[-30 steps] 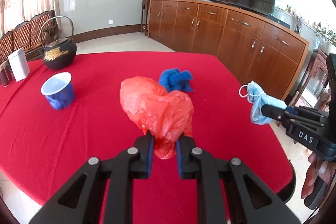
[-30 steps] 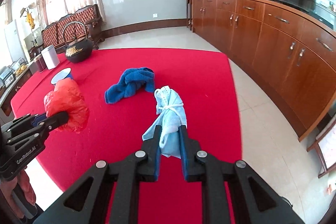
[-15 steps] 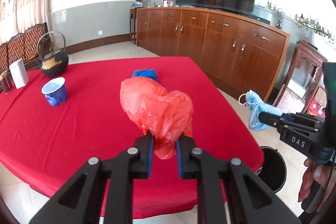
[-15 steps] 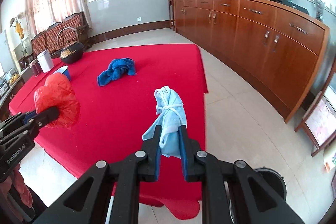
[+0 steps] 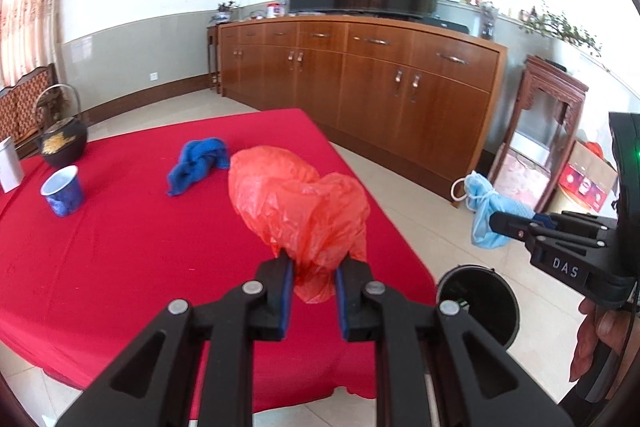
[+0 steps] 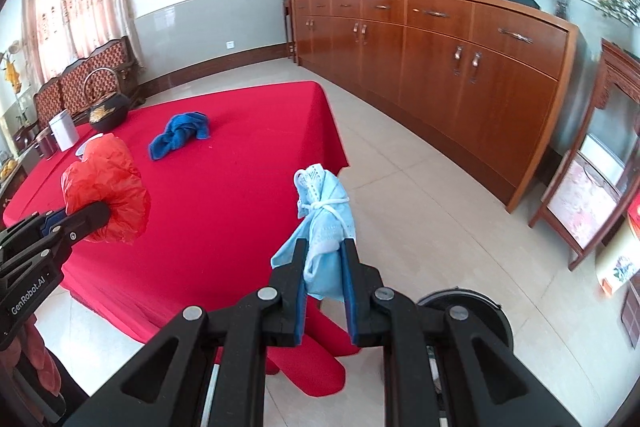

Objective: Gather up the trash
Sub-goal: 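Carry the red bag and light-blue cloth with both grippers over the black bucket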

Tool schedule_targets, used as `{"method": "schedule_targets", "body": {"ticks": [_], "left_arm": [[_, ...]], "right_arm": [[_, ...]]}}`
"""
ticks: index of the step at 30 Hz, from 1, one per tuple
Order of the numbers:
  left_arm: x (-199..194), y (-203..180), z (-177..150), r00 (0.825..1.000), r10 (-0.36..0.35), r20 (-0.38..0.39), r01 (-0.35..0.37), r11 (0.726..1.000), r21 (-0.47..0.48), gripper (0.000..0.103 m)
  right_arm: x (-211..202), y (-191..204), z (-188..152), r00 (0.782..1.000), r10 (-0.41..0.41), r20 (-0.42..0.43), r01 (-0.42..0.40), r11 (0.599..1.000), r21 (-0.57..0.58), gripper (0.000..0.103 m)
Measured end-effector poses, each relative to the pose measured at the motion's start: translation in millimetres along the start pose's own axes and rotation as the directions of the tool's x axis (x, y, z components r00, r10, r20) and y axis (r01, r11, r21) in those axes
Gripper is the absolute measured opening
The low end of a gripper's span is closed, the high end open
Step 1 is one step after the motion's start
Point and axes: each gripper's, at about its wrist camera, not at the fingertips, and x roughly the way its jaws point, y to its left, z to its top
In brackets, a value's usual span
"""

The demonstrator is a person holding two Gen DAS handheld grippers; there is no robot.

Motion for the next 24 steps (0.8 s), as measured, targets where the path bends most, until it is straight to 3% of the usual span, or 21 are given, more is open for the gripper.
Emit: {"method": "schedule_targets", "body": {"ticks": [16, 24], "left_arm": [[14, -78, -4, 0.993, -0.116, -0.036, 0.119, 0.988, 0.095, 0.018], [34, -127, -15, 0.979, -0.179, -0.096, 0.192, 0.97, 0.147, 0.018]], "right_arm": [[-29, -85, -38, 0.994, -0.108, -0.021, 0.109, 0.99, 0.095, 0.017], [-33, -136, -69, 0.986, -0.15, -0.07, 0.159, 0.976, 0.15, 0.017]]}}
